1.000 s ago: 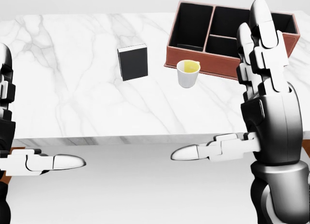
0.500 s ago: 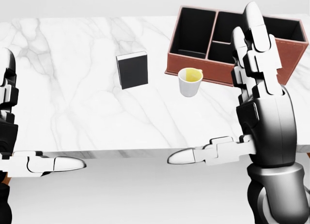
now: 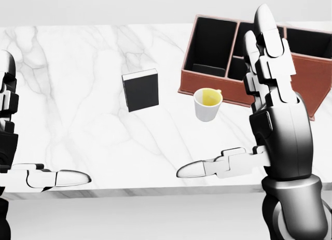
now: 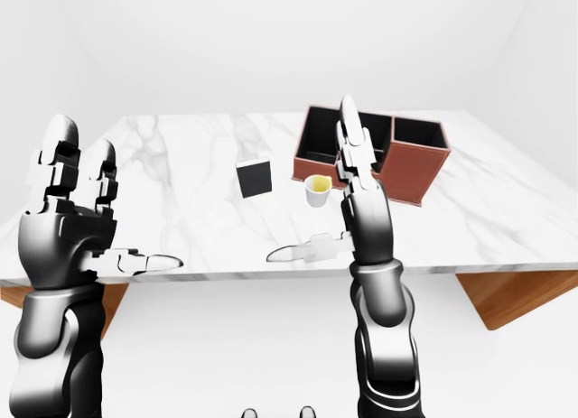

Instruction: Pick up the book and place it in the caddy.

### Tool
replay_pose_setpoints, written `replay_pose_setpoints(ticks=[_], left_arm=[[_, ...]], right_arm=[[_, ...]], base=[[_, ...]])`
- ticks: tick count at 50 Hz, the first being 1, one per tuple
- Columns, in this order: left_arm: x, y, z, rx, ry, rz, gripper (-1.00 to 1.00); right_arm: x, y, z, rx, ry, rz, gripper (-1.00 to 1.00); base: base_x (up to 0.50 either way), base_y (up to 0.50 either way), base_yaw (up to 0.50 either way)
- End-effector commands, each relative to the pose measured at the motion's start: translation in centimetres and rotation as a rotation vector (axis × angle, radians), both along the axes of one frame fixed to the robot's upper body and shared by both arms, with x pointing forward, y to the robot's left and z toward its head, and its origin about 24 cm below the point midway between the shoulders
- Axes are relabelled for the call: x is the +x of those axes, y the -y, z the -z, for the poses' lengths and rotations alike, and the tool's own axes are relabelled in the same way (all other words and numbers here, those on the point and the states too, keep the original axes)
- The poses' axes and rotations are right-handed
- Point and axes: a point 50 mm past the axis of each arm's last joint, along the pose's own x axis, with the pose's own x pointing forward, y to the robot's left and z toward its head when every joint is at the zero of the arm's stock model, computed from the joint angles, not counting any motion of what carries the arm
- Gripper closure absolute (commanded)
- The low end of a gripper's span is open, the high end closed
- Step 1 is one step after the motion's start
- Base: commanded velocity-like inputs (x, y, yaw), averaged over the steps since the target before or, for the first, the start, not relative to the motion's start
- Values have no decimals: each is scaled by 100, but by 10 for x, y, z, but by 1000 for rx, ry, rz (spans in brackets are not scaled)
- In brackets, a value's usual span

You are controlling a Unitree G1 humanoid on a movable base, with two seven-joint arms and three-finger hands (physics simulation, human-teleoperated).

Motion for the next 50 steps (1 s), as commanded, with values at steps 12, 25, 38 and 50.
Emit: replay_pose_setpoints(ticks=[12,25,38,50], left_arm=[[0,-1,2,3,-12,-1,-100],[2,-2,5,4,-25,-2,-100],[1,-2,5,6,-24,-1,-100],[1,-2,4,7,-23,0,-100]], right_arm=[[-1,0,0,0,2,-2,-100],[0,-1,0,3,2,-4,-100],[-1,-2,-1,5,3,-4,-100],[-1,-2,-2,2,10,-6,-100]], base=[[27,0,0],[27,0,0],[27,0,0],[27,0,0]])
